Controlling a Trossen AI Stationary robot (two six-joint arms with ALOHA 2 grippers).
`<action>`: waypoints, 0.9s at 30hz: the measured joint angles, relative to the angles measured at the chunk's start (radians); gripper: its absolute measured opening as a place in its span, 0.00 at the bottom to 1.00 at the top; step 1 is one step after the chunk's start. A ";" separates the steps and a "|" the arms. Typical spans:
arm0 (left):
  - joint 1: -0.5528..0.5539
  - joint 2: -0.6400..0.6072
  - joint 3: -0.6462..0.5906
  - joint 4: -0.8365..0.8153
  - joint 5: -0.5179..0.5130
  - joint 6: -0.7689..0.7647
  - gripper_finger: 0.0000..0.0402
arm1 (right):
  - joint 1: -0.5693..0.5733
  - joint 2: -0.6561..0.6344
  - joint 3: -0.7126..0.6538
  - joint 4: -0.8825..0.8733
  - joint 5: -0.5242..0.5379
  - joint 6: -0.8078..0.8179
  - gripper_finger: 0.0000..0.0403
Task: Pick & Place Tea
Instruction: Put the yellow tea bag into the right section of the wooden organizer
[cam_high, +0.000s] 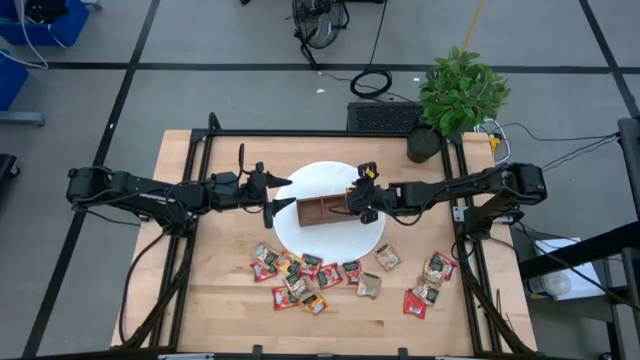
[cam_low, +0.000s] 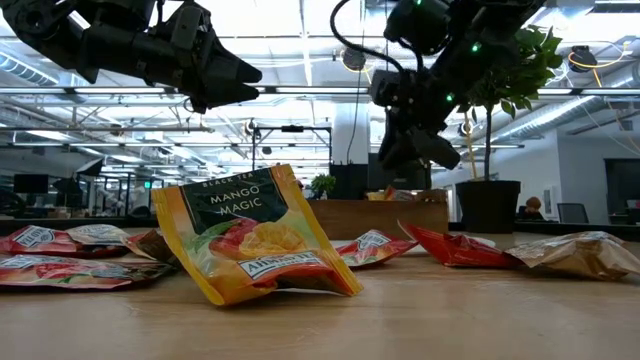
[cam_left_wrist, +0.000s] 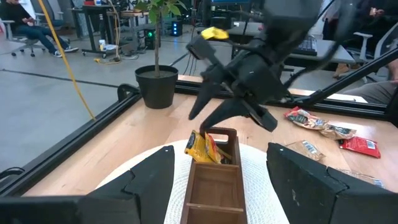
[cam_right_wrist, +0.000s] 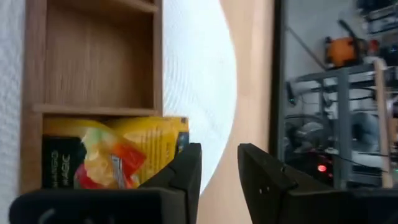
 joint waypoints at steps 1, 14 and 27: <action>0.000 0.000 0.000 0.000 0.000 0.003 0.63 | 0.017 -0.009 0.000 -0.007 -0.002 0.001 0.24; 0.000 0.000 0.000 -0.008 0.000 0.004 0.63 | 0.310 -0.088 0.001 -0.048 -0.211 0.375 0.26; 0.000 0.000 0.000 -0.010 0.000 -0.028 0.63 | 0.365 0.054 -0.001 0.210 -0.586 0.603 0.51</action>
